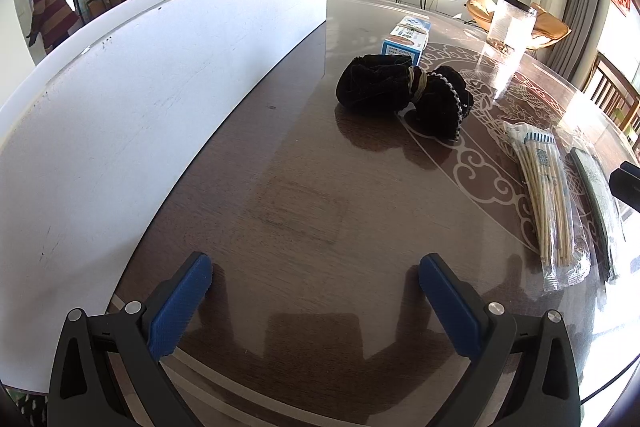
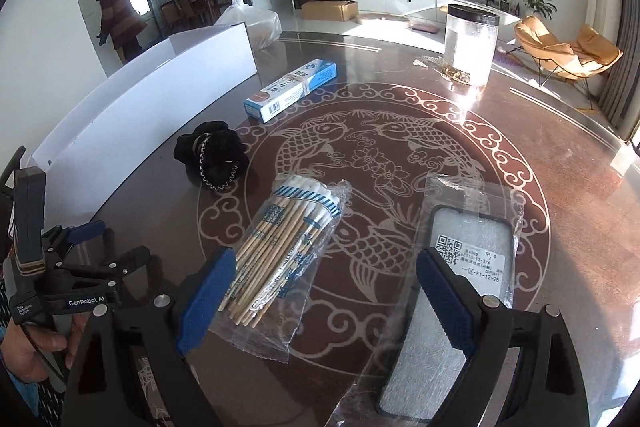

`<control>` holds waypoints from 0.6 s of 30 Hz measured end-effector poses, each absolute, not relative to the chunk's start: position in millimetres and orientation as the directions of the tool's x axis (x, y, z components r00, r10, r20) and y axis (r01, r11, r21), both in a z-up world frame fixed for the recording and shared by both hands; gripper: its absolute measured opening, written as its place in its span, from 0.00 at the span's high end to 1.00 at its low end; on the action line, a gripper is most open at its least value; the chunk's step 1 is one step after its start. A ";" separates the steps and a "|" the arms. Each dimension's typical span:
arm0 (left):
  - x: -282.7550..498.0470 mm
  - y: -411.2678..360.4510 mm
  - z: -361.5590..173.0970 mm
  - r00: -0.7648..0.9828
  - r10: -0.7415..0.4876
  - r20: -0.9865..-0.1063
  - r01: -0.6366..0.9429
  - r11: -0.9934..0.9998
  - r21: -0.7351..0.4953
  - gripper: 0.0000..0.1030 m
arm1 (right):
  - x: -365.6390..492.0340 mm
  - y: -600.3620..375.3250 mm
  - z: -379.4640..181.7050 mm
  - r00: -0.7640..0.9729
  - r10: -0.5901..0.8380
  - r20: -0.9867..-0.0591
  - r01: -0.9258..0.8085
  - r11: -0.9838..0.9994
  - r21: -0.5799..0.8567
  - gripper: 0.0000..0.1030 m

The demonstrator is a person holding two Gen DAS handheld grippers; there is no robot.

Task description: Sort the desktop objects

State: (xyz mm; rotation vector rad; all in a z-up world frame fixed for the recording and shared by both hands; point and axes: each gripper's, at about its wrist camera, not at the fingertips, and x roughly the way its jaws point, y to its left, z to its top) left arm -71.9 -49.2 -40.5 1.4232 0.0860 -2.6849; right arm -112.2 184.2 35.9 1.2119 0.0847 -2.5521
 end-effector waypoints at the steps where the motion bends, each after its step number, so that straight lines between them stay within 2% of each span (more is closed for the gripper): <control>1: -71.4 -49.3 -40.5 -0.558 -0.064 -0.827 0.116 -0.993 -0.001 0.00 | -111.9 189.2 38.0 -0.610 -0.226 -0.760 0.284 -0.957 0.057 0.11; 7: -68.9 -51.1 -39.5 -0.560 -0.069 -0.826 0.124 -0.992 -0.001 0.00 | -120.3 219.1 35.5 -0.672 -0.008 -0.741 0.143 -0.983 -0.119 0.10; 12: -69.1 -53.4 -38.9 -0.562 -0.052 -0.825 0.125 -0.992 -0.023 0.00 | -139.8 194.4 13.4 -0.627 0.021 -0.778 0.202 -0.961 -0.189 0.10; 16: -62.6 -72.0 -31.1 -0.608 0.143 -0.781 0.104 -0.961 -0.257 0.00 | -151.3 153.0 -2.5 -0.595 0.012 -0.804 0.273 -0.937 -0.217 0.10; 18: -61.3 -79.8 -29.2 -0.621 0.161 -0.767 0.130 -0.944 -0.303 0.00 | -151.5 137.2 -5.3 -0.588 -0.031 -0.808 0.312 -0.930 -0.192 0.11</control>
